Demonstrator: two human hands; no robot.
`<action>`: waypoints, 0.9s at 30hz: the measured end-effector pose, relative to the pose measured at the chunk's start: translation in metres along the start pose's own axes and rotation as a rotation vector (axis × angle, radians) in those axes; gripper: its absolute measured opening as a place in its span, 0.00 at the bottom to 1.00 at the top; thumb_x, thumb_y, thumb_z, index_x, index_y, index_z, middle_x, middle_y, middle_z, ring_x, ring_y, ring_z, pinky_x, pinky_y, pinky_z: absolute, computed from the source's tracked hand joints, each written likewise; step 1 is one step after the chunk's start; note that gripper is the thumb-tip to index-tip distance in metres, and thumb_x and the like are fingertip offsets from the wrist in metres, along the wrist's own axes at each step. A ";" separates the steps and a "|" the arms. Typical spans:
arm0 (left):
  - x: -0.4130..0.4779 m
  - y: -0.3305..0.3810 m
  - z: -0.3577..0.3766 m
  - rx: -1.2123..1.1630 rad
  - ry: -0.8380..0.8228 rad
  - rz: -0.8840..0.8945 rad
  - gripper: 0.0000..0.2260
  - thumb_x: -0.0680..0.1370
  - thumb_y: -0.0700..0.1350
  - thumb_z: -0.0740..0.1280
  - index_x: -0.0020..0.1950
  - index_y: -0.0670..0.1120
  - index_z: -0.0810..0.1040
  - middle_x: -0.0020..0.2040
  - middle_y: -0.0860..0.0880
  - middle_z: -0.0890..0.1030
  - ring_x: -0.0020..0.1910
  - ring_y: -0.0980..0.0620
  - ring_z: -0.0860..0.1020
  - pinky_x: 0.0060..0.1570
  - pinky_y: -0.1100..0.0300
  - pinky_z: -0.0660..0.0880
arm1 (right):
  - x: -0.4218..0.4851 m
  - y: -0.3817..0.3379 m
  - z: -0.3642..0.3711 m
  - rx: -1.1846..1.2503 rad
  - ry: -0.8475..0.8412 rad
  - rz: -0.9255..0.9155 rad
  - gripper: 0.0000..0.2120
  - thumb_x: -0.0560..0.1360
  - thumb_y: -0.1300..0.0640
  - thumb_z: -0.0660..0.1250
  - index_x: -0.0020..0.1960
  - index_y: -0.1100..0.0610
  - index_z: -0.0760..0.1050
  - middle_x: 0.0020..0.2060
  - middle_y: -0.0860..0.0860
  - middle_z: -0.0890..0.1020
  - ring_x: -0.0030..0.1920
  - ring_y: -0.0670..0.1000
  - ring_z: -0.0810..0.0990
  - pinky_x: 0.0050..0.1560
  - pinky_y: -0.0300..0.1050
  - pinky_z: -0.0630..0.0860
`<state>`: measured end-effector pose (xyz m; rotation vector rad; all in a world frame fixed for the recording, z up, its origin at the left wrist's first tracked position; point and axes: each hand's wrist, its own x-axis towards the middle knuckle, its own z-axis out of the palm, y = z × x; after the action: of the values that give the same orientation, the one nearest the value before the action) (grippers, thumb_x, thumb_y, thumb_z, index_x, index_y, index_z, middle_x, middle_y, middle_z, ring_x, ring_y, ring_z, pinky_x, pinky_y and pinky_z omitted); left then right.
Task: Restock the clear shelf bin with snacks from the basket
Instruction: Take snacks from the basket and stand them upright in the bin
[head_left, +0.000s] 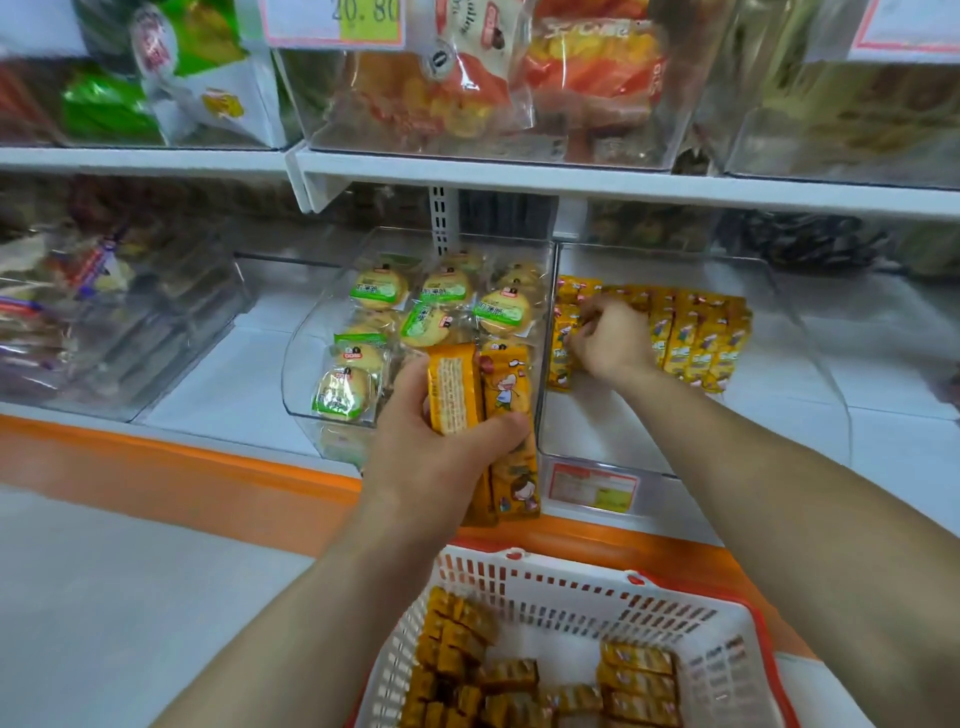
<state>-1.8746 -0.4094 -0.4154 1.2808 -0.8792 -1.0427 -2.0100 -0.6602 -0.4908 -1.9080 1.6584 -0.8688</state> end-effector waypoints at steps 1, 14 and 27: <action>0.001 -0.001 0.000 -0.003 0.001 -0.003 0.15 0.74 0.41 0.77 0.48 0.62 0.80 0.47 0.49 0.87 0.45 0.45 0.88 0.43 0.45 0.85 | 0.000 0.003 0.001 0.013 0.013 -0.004 0.15 0.71 0.63 0.72 0.58 0.58 0.80 0.41 0.52 0.82 0.48 0.55 0.82 0.47 0.40 0.72; 0.006 -0.006 0.008 -0.017 0.004 -0.011 0.14 0.73 0.40 0.77 0.47 0.60 0.81 0.46 0.48 0.87 0.45 0.45 0.88 0.45 0.43 0.85 | -0.008 0.013 0.009 -0.334 -0.033 -0.170 0.12 0.72 0.60 0.73 0.50 0.57 0.70 0.45 0.61 0.83 0.47 0.65 0.82 0.46 0.55 0.81; 0.005 -0.006 0.011 -0.073 0.008 -0.078 0.15 0.73 0.41 0.78 0.55 0.55 0.80 0.48 0.47 0.87 0.47 0.44 0.87 0.44 0.42 0.85 | -0.028 -0.020 -0.046 -0.443 -0.213 -0.062 0.10 0.70 0.47 0.73 0.43 0.53 0.79 0.44 0.53 0.84 0.46 0.55 0.81 0.45 0.50 0.81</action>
<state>-1.8837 -0.4178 -0.4203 1.2651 -0.7832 -1.1209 -2.0314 -0.6267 -0.4489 -2.2583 1.7723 -0.3147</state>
